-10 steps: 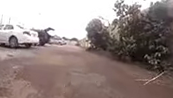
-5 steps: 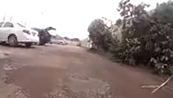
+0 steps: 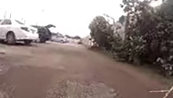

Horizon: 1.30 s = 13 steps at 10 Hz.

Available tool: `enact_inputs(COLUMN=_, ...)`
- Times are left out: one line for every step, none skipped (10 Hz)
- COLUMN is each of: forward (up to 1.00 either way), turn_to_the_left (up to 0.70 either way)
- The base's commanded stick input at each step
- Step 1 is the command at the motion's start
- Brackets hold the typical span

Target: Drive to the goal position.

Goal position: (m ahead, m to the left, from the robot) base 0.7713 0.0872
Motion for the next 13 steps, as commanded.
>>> enact_inputs(forward=0.37, turn_to_the_left=0.00)
enact_inputs(forward=0.35, turn_to_the_left=0.00)
enact_inputs(forward=0.32, turn_to_the_left=0.00)
enact_inputs(forward=0.30, turn_to_the_left=0.00)
enact_inputs(forward=0.27, turn_to_the_left=0.00)
enact_inputs(forward=0.25, turn_to_the_left=0.00)
enact_inputs(forward=0.22, turn_to_the_left=0.00)
enact_inputs(forward=0.19, turn_to_the_left=0.00)
enact_inputs(forward=0.17, turn_to_the_left=0.00)
enact_inputs(forward=0.14, turn_to_the_left=0.00)
enact_inputs(forward=0.12, turn_to_the_left=0.00)
enact_inputs(forward=0.09, turn_to_the_left=0.00)
enact_inputs(forward=0.07, turn_to_the_left=0.00)
